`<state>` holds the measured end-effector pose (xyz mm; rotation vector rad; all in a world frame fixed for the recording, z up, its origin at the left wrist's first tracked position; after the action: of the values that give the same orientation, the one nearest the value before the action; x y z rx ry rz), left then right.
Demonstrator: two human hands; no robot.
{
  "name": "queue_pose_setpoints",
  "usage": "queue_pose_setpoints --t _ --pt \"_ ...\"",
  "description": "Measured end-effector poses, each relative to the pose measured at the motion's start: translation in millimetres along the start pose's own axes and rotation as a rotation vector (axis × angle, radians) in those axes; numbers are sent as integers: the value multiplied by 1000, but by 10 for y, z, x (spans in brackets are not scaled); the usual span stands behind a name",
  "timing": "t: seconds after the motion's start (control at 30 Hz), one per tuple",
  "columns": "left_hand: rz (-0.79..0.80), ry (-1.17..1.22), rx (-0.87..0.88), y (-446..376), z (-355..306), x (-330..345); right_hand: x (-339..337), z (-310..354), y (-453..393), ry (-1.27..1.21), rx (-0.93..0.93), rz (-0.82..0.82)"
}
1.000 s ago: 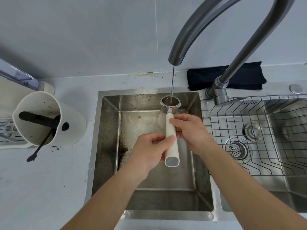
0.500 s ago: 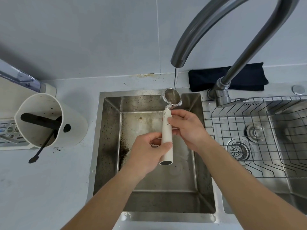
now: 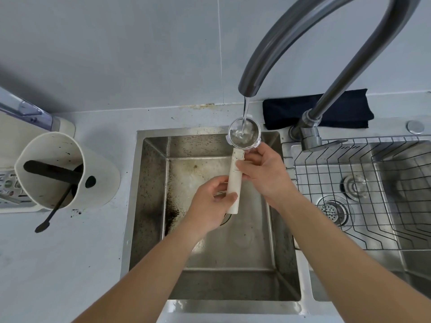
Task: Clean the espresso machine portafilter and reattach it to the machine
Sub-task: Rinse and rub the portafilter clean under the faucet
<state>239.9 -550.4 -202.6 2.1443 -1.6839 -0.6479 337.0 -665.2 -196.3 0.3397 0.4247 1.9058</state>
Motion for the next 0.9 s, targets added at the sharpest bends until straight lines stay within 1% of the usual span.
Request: queue_pose_setpoints --t 0.17,0.3,0.5,0.67,0.8,0.9 --pt "58 73 1 -59 -26 71 -42 54 -14 99 -70 -48" --pt "141 135 -36 -51 -3 114 -67 65 -19 171 -82 -81" --pt "299 377 -187 61 4 162 -89 50 28 214 -68 -115" --pt "337 515 -283 158 -5 180 -98 -26 40 234 -10 -111" --pt "358 705 -380 236 -38 186 -82 -90 42 238 44 -102" --pt "322 819 -443 270 -43 193 -49 -138 34 248 85 -103"
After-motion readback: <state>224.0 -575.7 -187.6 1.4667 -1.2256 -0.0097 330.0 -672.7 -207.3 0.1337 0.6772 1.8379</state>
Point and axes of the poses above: each hand's wrist, its own y-axis away from the middle knuckle, its own x-axis out of the palm, z = x × y, the point moved 1 cm from there along -y, towards the middle knuckle, and after that the axes turned 1 degree about -y, right-handed, at the moved point
